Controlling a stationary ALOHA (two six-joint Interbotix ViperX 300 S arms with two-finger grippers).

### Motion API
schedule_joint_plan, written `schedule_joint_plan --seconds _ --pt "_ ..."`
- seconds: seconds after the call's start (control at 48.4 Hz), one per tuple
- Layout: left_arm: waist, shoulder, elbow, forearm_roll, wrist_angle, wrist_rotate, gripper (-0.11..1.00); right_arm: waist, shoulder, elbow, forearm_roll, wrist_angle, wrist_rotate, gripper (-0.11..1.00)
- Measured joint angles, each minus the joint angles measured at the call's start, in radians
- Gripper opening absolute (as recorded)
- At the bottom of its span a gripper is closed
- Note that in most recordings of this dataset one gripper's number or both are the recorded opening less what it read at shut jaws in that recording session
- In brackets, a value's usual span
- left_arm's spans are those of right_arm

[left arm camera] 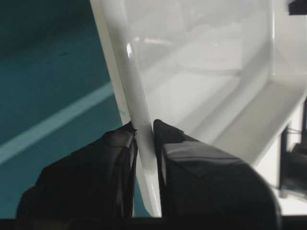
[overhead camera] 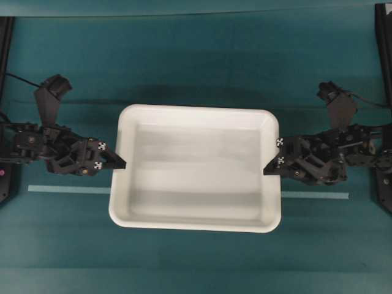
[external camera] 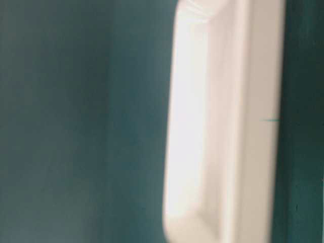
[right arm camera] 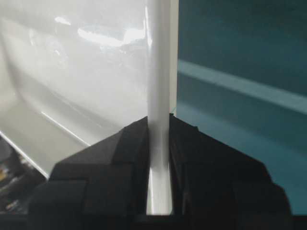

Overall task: Lift the white case with both hands.
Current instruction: 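Close both grippers on the left and right tray rims, then lift the tray upward with both grippers holding its rims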

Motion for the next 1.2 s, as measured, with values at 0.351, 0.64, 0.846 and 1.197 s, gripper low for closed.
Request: schedule_joint_plan --seconds 0.351,0.64,0.846,1.197 --pt "0.011 -0.149 -0.069 0.000 0.126 -0.057 0.09 -0.048 -0.167 -0.077 0.000 0.167 0.023 0.11" --pt "0.012 -0.224 -0.132 0.000 0.173 -0.106 0.09 -0.063 -0.268 -0.150 -0.003 0.298 0.097 0.11" --pt "0.005 -0.242 -0.230 0.000 0.284 -0.104 0.09 -0.077 -0.304 -0.204 -0.015 0.351 0.117 0.11" --pt "-0.018 -0.241 -0.333 0.002 0.368 -0.101 0.09 -0.084 -0.304 -0.314 -0.071 0.446 0.117 0.11"
